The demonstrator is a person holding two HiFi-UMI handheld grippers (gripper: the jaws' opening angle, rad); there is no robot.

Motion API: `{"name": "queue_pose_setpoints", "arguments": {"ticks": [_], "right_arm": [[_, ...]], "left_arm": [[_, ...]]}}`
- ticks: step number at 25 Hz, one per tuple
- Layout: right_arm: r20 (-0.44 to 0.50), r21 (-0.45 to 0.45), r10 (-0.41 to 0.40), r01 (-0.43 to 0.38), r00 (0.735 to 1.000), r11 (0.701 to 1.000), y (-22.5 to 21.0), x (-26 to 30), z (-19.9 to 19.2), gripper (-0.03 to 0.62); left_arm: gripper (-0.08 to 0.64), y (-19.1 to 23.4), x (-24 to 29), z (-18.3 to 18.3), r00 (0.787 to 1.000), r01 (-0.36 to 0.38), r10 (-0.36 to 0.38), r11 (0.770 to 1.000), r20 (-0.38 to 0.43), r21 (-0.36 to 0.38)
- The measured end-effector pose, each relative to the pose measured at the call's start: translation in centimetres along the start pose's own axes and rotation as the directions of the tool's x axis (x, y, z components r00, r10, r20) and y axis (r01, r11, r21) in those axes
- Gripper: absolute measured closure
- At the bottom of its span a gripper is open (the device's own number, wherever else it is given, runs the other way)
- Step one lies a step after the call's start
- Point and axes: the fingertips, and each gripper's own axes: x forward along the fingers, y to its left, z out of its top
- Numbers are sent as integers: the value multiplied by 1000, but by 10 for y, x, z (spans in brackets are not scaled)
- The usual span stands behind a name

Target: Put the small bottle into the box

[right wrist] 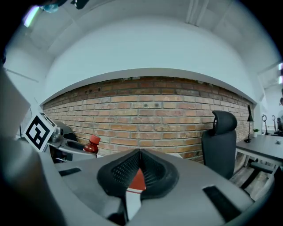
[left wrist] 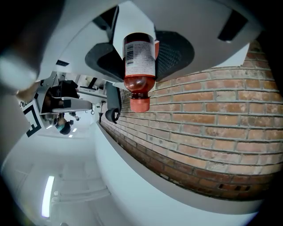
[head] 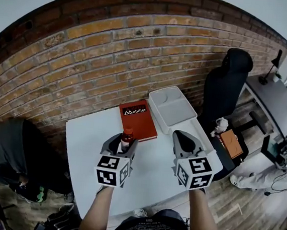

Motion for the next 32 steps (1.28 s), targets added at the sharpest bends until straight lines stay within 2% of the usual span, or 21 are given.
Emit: {"name": "queue_pose_setpoints", "arguments": {"ticks": [10,22,27,32], "right_arm": [[-3,19,-127,127,992,992,-72,-44,-12,571],[2,31,-125,124,992,992,-154,-62,-22,571],[4,37,-122,122,993,992,-180,-64,-23,571],[6,40,-133,132,991,990,-203,-67,-24,571]], "left_arm": [[327,-73,49,1,991,130,-129,990,-31,46],[327,-157,112,-3,979,187,-179,978,-97,91],[327,-189,139,-7,965,234,-216,966,-150,111],[327,-219,166,-15,936,304,-274,946,-221,116]]}}
